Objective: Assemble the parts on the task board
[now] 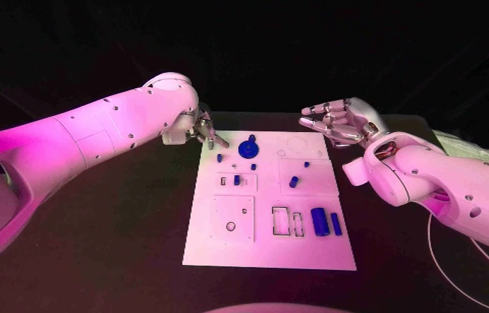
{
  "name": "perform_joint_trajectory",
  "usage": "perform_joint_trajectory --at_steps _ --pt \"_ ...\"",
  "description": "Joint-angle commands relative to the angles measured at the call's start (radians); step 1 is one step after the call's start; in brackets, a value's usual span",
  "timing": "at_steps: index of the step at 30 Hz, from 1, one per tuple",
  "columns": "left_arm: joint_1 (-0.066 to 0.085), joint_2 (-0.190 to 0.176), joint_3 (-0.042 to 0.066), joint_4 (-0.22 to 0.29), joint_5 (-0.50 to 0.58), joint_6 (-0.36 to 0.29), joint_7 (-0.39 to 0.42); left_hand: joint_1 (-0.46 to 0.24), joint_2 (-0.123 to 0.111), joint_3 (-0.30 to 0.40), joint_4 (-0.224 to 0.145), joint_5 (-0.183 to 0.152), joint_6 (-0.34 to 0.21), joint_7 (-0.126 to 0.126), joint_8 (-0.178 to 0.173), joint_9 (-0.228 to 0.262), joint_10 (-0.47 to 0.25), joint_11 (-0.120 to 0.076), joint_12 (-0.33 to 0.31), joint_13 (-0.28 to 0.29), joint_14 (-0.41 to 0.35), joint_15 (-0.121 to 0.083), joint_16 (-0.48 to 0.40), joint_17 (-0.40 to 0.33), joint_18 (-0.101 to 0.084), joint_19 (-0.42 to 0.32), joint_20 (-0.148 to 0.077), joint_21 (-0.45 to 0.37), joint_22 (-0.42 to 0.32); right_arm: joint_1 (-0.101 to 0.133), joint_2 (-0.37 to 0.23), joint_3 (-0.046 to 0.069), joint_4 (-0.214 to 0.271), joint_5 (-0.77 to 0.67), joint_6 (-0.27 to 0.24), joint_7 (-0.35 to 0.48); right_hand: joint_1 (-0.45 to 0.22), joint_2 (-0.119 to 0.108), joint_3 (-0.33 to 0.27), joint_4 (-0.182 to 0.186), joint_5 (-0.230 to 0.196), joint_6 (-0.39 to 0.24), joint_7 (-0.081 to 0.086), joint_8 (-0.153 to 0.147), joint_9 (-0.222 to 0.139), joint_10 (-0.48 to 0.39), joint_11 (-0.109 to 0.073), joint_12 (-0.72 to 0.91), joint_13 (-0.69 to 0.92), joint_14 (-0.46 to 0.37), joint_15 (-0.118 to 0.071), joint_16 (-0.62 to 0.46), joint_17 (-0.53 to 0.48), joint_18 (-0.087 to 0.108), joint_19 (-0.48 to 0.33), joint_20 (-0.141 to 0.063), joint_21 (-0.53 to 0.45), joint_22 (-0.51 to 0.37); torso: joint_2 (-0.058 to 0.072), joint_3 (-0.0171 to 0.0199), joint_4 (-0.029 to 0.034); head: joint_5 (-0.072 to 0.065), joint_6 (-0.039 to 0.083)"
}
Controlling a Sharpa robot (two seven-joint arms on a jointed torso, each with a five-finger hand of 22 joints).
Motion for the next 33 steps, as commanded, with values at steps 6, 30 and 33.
perform_joint_trajectory --at_steps 6,30,33 --pt "-0.004 0.017 -0.003 -0.021 0.013 0.064 0.036 0.013 0.011 -0.002 0.001 0.001 0.009 0.003 0.008 -0.002 0.011 0.001 0.012 0.005 0.105 -0.008 0.003 0.263 0.009 0.01 0.002 0.01 0.083 -0.001 0.005 0.0 -0.001 -0.004 0.014 0.009 -0.004 0.009 -0.007 0.001 0.009 -0.006 -0.002 0.003 0.001 -0.006 0.0 0.003 0.001 0.047 0.009 -0.005 0.0 0.011 -0.006 0.002 -0.004 0.0 0.0 0.0 0.0001 -0.001 -0.004" --pt "-0.016 0.036 -0.006 -0.032 0.024 0.098 0.035 0.083 0.054 0.02 -0.006 0.001 0.017 -0.001 0.017 -0.008 0.022 -0.003 0.025 0.011 0.105 -0.01 0.003 0.263 0.006 0.018 0.0 0.02 0.096 -0.001 0.009 0.0 -0.003 -0.005 0.019 0.005 -0.003 0.01 -0.007 0.0 0.011 -0.006 -0.002 0.003 0.001 -0.007 0.0 0.002 0.0 0.047 0.008 -0.006 -0.001 0.011 -0.006 0.002 -0.004 -0.001 0.0 0.0004 0.0002 0.004 -0.009" --pt "-0.017 0.034 -0.006 -0.031 0.024 0.098 0.033 0.093 0.06 0.025 -0.007 0.001 0.018 -0.002 0.018 -0.008 0.022 -0.003 0.024 0.01 0.105 -0.011 0.003 0.263 0.006 0.018 -0.001 0.019 0.096 -0.001 0.009 0.0 -0.004 -0.005 0.02 0.005 -0.003 0.01 -0.007 0.0 0.011 -0.006 -0.002 0.003 0.001 -0.007 0.0 0.002 0.0 0.047 0.008 -0.006 -0.001 0.011 -0.006 0.002 -0.004 -0.001 0.0 0.0004 0.0 0.003 -0.009"
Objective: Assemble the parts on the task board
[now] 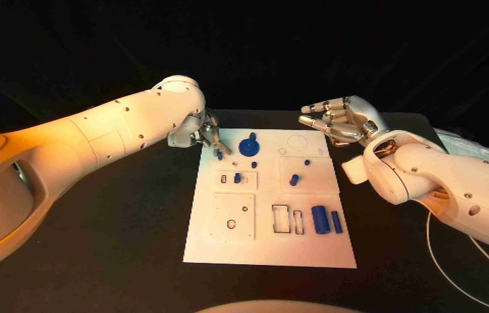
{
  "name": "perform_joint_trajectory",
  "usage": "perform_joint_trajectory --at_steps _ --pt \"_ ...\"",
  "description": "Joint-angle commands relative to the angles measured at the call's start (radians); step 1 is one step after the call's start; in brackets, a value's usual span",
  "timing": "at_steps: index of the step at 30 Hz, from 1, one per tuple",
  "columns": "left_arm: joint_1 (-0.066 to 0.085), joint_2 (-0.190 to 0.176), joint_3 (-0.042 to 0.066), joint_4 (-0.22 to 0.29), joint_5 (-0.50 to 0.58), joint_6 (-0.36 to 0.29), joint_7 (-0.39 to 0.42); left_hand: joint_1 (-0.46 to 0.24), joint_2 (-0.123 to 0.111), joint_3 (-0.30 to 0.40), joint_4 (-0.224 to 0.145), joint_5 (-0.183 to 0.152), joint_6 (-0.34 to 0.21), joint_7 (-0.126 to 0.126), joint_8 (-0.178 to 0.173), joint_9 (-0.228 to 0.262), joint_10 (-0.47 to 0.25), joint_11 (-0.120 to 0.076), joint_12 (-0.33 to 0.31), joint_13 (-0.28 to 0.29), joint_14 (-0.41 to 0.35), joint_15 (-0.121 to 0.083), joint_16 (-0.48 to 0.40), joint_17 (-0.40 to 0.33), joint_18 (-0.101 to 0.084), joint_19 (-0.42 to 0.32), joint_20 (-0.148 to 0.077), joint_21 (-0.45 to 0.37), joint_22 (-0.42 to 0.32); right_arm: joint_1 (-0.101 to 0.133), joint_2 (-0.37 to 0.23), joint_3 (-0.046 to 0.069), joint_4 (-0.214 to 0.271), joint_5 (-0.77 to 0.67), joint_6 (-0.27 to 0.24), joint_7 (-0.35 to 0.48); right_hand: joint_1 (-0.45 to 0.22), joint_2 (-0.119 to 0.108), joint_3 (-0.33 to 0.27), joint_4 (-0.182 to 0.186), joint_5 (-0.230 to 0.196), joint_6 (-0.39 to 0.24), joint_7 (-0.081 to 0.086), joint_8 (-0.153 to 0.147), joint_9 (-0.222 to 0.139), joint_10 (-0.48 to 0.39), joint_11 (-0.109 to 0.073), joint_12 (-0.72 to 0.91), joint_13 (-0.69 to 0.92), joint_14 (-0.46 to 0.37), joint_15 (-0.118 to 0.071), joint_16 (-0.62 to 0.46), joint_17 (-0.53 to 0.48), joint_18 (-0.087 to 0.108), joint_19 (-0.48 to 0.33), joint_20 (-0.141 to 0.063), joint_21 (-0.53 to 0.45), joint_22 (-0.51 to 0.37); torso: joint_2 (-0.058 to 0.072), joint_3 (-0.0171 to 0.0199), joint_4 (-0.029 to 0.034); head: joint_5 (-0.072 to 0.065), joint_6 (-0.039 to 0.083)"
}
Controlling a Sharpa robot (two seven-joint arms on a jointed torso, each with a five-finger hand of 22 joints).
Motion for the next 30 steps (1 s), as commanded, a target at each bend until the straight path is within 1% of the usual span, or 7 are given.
perform_joint_trajectory --at_steps 1,11,20,27,28,29,30 --pt "-0.001 0.0 0.0 0.001 0.007 0.023 0.004 0.015 0.007 0.01 -0.002 0.001 0.008 0.001 0.006 -0.002 0.004 0.0 0.001 0.0 0.102 -0.007 0.003 0.263 0.006 0.011 -0.001 0.004 0.097 -0.001 0.001 0.0 0.0 -0.005 0.016 0.006 -0.003 0.01 -0.007 0.0 0.005 -0.006 -0.002 0.003 0.002 -0.007 0.0 0.002 0.0 0.047 0.008 -0.006 -0.001 0.011 -0.006 0.002 -0.004 -0.001 0.0 0.0001 0.0007 -0.001 -0.001" --pt "-0.001 -0.001 0.0 0.003 0.007 0.022 -0.001 0.037 0.012 0.021 -0.005 0.001 0.009 0.0 0.01 -0.001 0.005 -0.001 0.001 -0.001 0.102 -0.009 0.003 0.263 0.006 0.011 -0.002 0.003 0.097 -0.001 0.001 0.0 0.0 -0.005 0.017 0.005 -0.002 0.011 -0.008 0.0 0.008 -0.005 -0.002 0.003 0.002 -0.006 0.0 0.005 0.001 0.047 0.008 -0.006 -0.001 0.011 -0.006 0.001 -0.004 0.0 0.0 0.0004 0.0001 0.0 -0.001" --pt "-0.001 0.0 0.0 0.003 0.007 0.01 0.002 0.116 0.042 0.081 -0.034 0.002 0.001 -0.007 0.013 0.0 0.003 -0.008 -0.001 -0.005 0.102 -0.014 0.003 0.263 0.006 0.012 -0.006 0.001 0.099 -0.001 0.001 0.0 0.0 -0.005 0.018 0.005 -0.002 0.011 -0.008 0.0 0.008 -0.005 -0.002 0.003 0.002 -0.006 0.0 0.005 0.001 0.047 0.008 -0.006 -0.001 0.011 -0.006 0.001 -0.004 0.0 0.0 0.0003 0.0004 -0.001 -0.003" --pt "-0.001 0.001 0.0 0.003 0.008 -0.002 0.006 0.249 0.058 0.232 -0.113 0.003 -0.026 -0.008 0.003 -0.005 -0.01 -0.011 -0.018 -0.017 0.102 -0.02 0.003 0.263 0.006 0.011 -0.013 -0.001 0.1 -0.001 0.0 0.0 0.0 -0.005 0.021 0.005 -0.002 0.011 -0.008 0.0 0.008 -0.005 -0.002 0.003 0.002 -0.006 0.0 0.005 0.001 0.047 0.008 -0.006 -0.001 0.011 -0.006 0.001 -0.004 0.0 0.0 0.0003 0.0 -0.001 -0.006" --pt "-0.001 0.001 0.0 0.003 0.01 -0.004 0.007 0.256 0.048 0.27 -0.12 0.004 -0.029 -0.004 0.002 -0.005 -0.012 -0.009 -0.021 -0.02 0.102 -0.017 0.003 0.263 0.006 0.011 -0.013 -0.002 0.1 -0.001 0.0 0.0 0.0 -0.005 0.021 0.004 -0.002 0.011 -0.008 0.0 0.008 -0.005 -0.002 0.003 0.002 -0.006 0.0 0.005 0.001 0.047 0.008 -0.006 -0.001 0.011 -0.006 0.001 -0.004 0.0 0.0 0.0001 -0.0002 -0.001 -0.006" --pt "-0.001 0.001 0.0 0.004 0.014 -0.006 0.008 0.249 0.013 0.337 -0.125 0.0 -0.034 -0.001 0.003 -0.005 -0.012 -0.004 -0.026 -0.025 0.102 -0.011 0.003 0.263 0.006 0.011 -0.01 -0.003 0.101 -0.001 0.0 0.0 0.0 -0.005 0.022 0.004 -0.002 0.011 -0.008 0.0 0.008 -0.005 -0.002 0.003 0.002 -0.006 0.0 0.005 0.001 0.047 0.008 -0.006 -0.001 0.011 -0.006 0.001 -0.004 0.0 0.0 0.0001 0.0 -0.001 -0.007" --pt "-0.001 0.001 0.0 0.003 0.016 -0.006 0.009 0.249 0.012 0.355 -0.126 0.002 -0.033 -0.001 0.004 -0.004 -0.012 -0.005 -0.027 -0.026 0.102 -0.012 0.003 0.263 0.006 0.011 -0.009 -0.003 0.101 -0.001 0.0 0.0 0.0 -0.005 0.022 0.004 -0.002 0.011 -0.008 0.0 0.008 -0.005 -0.002 0.003 0.002 -0.006 0.0 0.005 0.001 0.047 0.008 -0.006 -0.001 0.011 -0.006 0.001 -0.004 0.0 0.0 0.0003 0.0 -0.002 -0.007"
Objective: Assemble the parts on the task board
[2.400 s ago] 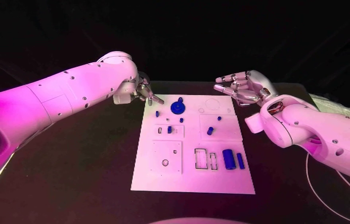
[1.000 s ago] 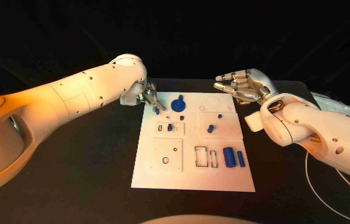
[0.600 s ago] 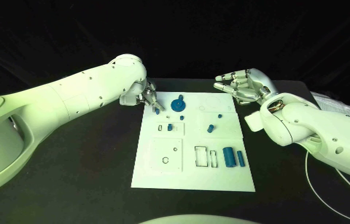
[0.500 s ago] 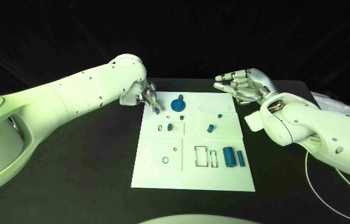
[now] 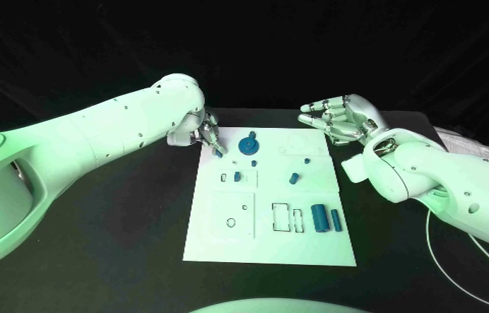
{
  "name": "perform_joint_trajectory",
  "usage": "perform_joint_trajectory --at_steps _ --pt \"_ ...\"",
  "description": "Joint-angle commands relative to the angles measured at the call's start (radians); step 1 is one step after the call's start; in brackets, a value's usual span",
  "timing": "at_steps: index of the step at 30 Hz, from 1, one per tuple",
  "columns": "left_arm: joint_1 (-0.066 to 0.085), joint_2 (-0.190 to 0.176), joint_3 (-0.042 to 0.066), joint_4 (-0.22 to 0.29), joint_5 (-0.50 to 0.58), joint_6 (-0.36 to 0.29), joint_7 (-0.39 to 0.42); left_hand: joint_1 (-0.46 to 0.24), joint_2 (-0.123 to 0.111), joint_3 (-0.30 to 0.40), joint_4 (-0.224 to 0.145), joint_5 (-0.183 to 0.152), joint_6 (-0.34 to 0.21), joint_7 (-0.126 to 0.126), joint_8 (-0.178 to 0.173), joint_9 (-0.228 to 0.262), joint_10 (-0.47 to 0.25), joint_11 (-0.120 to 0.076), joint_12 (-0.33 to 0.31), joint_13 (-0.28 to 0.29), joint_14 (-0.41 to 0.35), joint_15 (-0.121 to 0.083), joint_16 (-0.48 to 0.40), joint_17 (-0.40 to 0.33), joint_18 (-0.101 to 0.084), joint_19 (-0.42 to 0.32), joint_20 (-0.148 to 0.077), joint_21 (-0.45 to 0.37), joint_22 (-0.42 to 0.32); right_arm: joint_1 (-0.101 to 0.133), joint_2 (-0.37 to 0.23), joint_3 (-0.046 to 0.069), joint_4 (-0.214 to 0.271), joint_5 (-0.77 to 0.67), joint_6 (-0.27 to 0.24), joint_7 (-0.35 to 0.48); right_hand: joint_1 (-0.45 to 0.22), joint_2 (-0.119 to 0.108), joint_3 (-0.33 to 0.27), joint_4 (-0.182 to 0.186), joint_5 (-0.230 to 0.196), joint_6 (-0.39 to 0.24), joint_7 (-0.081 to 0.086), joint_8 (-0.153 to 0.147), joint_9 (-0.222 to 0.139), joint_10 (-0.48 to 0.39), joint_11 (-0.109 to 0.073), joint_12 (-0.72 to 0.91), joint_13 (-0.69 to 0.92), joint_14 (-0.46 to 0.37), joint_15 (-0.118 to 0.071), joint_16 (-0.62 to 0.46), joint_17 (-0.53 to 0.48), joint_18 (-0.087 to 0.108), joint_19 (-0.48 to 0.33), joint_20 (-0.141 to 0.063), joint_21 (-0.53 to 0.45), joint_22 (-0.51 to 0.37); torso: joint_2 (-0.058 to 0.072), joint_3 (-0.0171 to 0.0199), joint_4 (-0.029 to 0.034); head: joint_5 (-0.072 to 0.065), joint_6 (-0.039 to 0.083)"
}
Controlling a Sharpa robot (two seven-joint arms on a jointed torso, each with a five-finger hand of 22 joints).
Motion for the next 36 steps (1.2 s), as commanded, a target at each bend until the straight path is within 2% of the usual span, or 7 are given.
perform_joint_trajectory --at_steps 1,2,6,12,20,24,36 --pt "-0.002 0.001 -0.001 0.002 0.016 -0.008 0.012 -0.025 -0.066 0.207 -0.056 0.006 -0.007 0.009 0.015 0.007 0.001 0.011 -0.008 -0.009 0.105 0.003 0.003 0.263 0.007 0.003 -0.001 -0.005 0.102 -0.001 0.001 0.0 0.001 -0.005 0.018 0.004 -0.002 0.011 -0.008 0.0 0.002 -0.005 -0.002 0.003 0.001 -0.006 0.0 0.005 0.001 0.047 0.008 -0.006 -0.001 0.011 -0.006 0.001 -0.004 0.0 0.0 -0.0002 -0.0001 0.0 -0.002" --pt "-0.002 0.001 -0.001 0.002 0.018 -0.009 0.013 -0.033 -0.076 0.25 -0.061 0.007 -0.007 0.008 0.019 0.01 0.003 0.001 -0.007 -0.01 0.105 0.005 0.003 0.263 0.007 0.003 0.001 -0.006 0.103 -0.001 0.0 0.0 0.001 -0.005 0.018 0.004 -0.002 0.011 -0.008 0.0 0.002 -0.005 -0.002 0.003 0.001 -0.006 0.0 0.005 0.001 0.047 0.008 -0.006 -0.001 0.011 -0.006 0.001 -0.004 0.0 -0.001 0.0001 -0.0001 0.001 -0.002" --pt "-0.002 -0.002 -0.002 0.004 0.029 -0.015 0.023 -0.083 -0.127 0.382 -0.078 0.009 -0.007 0.008 0.035 0.02 0.007 0.006 -0.006 -0.013 0.105 0.004 0.003 0.263 0.006 0.005 0.005 -0.006 0.107 -0.001 0.0 0.0 0.001 -0.005 0.02 0.003 -0.002 0.012 -0.008 0.0 0.002 -0.005 -0.003 0.003 0.001 -0.006 0.0 0.005 0.001 0.047 0.008 -0.006 -0.001 0.011 -0.006 0.001 -0.004 0.0 -0.001 -0.0001 0.0003 0.002 -0.002" --pt "-0.003 -0.028 -0.003 0.04 0.052 -0.056 0.054 -0.141 -0.188 0.498 -0.125 0.066 -0.002 0.005 0.061 0.035 0.022 0.005 0.003 -0.01 0.105 0.003 0.003 0.263 0.004 0.01 0.005 0.0 0.116 -0.001 0.0 0.0 0.001 -0.01 0.018 -0.001 -0.001 0.013 -0.008 -0.001 0.004 -0.005 -0.003 0.003 0.001 -0.005 -0.001 0.007 0.002 0.047 0.008 -0.007 -0.002 0.011 -0.006 0.001 -0.005 -0.001 -0.002 0.0002 0.0013 0.007 0.001" --pt "-0.003 -0.117 -0.011 0.174 0.097 -0.197 0.085 -0.183 -0.228 0.546 -0.164 0.149 0.017 -0.002 0.076 0.041 0.052 -0.001 0.032 0.017 0.105 -0.002 0.003 0.263 -0.002 0.023 0.002 0.022 0.137 -0.001 -0.003 -0.001 0.0 -0.014 0.016 -0.005 -0.001 0.013 -0.009 -0.001 0.004 -0.004 -0.003 0.003 0.001 -0.005 -0.001 0.006 0.002 0.047 0.008 -0.009 -0.005 0.012 -0.007 0.001 -0.006 -0.003 -0.006 0.0027 0.0041 0.008 -0.002" --pt "-0.005 -0.172 -0.022 0.258 0.112 -0.278 0.09 -0.2 -0.251 0.547 -0.183 0.222 0.032 -0.006 0.075 0.038 0.069 -0.005 0.046 0.033 0.105 -0.004 0.003 0.263 -0.004 0.028 0.0 0.031 0.145 -0.001 -0.004 -0.001 0.0 -0.014 0.015 -0.005 -0.001 0.013 -0.009 -0.001 0.004 -0.004 -0.003 0.003 0.001 -0.005 -0.001 0.006 0.001 0.047 0.008 -0.009 -0.005 0.012 -0.007 0.001 -0.006 -0.003 -0.007 0.0027 0.0063 0.008 -0.004" --pt "-0.048 -0.262 -0.033 0.413 0.119 -0.394 0.086 -0.197 -0.286 0.533 -0.217 0.259 0.053 -0.008 0.065 0.028 0.089 -0.008 0.058 0.05 0.105 -0.006 0.003 0.263 -0.008 0.035 -0.003 0.043 0.157 -0.002 -0.006 -0.002 -0.002 -0.013 0.015 -0.004 -0.004 0.014 -0.01 0.001 0.006 -0.004 -0.003 0.004 0.002 -0.005 -0.001 0.005 0.001 0.047 0.008 -0.009 -0.005 0.012 -0.007 0.001 -0.006 -0.003 -0.01 0.0021 0.0096 0.009 -0.015"
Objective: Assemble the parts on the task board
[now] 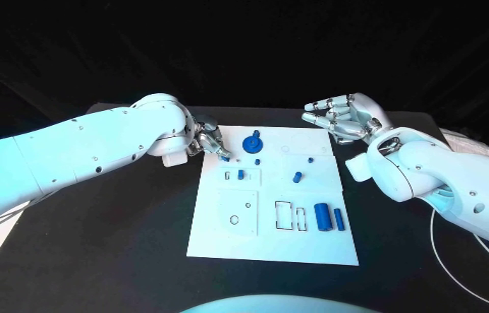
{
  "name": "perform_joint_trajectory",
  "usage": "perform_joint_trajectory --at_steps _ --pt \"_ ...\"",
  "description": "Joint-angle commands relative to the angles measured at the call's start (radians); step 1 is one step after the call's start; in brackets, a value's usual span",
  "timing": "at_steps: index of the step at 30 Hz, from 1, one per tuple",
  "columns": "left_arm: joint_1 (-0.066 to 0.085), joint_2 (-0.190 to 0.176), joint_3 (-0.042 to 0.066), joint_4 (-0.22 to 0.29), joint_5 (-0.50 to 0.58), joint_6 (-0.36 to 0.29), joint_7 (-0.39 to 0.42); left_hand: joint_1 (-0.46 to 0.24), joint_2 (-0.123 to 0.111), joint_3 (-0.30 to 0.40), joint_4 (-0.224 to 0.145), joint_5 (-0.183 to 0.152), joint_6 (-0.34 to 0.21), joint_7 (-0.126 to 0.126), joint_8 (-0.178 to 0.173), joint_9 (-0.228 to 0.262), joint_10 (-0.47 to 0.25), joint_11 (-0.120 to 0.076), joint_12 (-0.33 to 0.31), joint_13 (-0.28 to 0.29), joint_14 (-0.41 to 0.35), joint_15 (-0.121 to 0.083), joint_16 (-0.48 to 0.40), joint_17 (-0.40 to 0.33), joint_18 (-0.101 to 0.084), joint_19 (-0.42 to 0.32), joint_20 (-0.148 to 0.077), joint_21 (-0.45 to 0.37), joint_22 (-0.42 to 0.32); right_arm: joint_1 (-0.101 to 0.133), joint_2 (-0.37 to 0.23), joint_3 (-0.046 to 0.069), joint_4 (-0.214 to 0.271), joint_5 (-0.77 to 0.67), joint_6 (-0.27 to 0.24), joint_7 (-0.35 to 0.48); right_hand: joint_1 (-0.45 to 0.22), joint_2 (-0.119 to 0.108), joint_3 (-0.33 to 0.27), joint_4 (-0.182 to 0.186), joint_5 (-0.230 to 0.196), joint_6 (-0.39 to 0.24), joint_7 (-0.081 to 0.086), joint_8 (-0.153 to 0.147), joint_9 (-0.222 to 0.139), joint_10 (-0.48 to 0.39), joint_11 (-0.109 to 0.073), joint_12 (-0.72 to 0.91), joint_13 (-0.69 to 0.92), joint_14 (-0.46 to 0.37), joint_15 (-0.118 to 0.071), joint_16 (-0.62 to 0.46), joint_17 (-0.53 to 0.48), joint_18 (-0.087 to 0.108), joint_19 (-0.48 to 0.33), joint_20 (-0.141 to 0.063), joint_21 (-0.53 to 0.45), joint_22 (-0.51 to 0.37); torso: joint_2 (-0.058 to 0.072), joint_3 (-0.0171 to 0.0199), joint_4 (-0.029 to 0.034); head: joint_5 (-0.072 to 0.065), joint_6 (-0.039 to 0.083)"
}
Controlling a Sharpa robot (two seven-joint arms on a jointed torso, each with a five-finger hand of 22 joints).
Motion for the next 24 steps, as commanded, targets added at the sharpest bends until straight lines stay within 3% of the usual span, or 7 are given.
perform_joint_trajectory --at_steps 1,8,24 --pt "-0.01 -0.008 0.0 0.02 0.016 -0.067 0.011 0.001 -0.012 0.149 -0.157 0.005 0.011 0.0 -0.005 -0.002 0.006 -0.001 0.001 0.002 0.105 -0.006 0.003 0.264 -0.008 0.035 -0.003 0.005 0.156 -0.001 0.0 0.0 0.0 -0.01 0.011 0.001 0.001 0.01 -0.003 -0.001 0.006 -0.004 -0.003 0.004 0.001 -0.005 -0.001 0.002 -0.001 0.047 0.008 -0.003 -0.001 0.012 -0.007 0.001 -0.006 -0.001 0.001 0.0002 0.0001 0.0 -0.003" --pt "-0.038 -0.017 -0.001 0.039 -0.014 -0.068 0.011 0.003 -0.014 0.148 -0.161 0.006 0.014 0.0 -0.007 -0.004 0.008 -0.001 0.001 0.002 0.105 -0.006 0.003 0.264 -0.008 0.036 -0.003 0.006 0.158 -0.002 -0.002 -0.001 0.0 -0.009 0.012 0.0 0.001 0.01 -0.003 -0.001 0.006 -0.004 -0.003 0.004 0.001 -0.005 -0.001 0.002 -0.001 0.047 0.008 -0.003 -0.001 0.012 -0.007 0.001 -0.006 -0.001 0.002 -0.0002 -0.0007 0.0 -0.006" --pt "-0.058 -0.014 -0.002 0.038 -0.064 0.01 0.008 0.004 -0.015 0.148 -0.164 0.007 0.016 0.0 -0.009 -0.005 0.008 -0.001 0.0 0.001 0.105 -0.006 0.003 0.264 -0.008 0.036 -0.003 0.006 0.158 -0.003 -0.001 -0.001 0.001 -0.011 0.014 0.007 -0.001 0.012 -0.005 0.0 0.008 -0.003 -0.003 0.004 0.001 -0.004 -0.001 0.003 0.0 0.047 0.008 -0.004 -0.001 0.012 -0.007 0.001 -0.006 -0.001 0.001 -0.0001 -0.0006 0.001 -0.013"
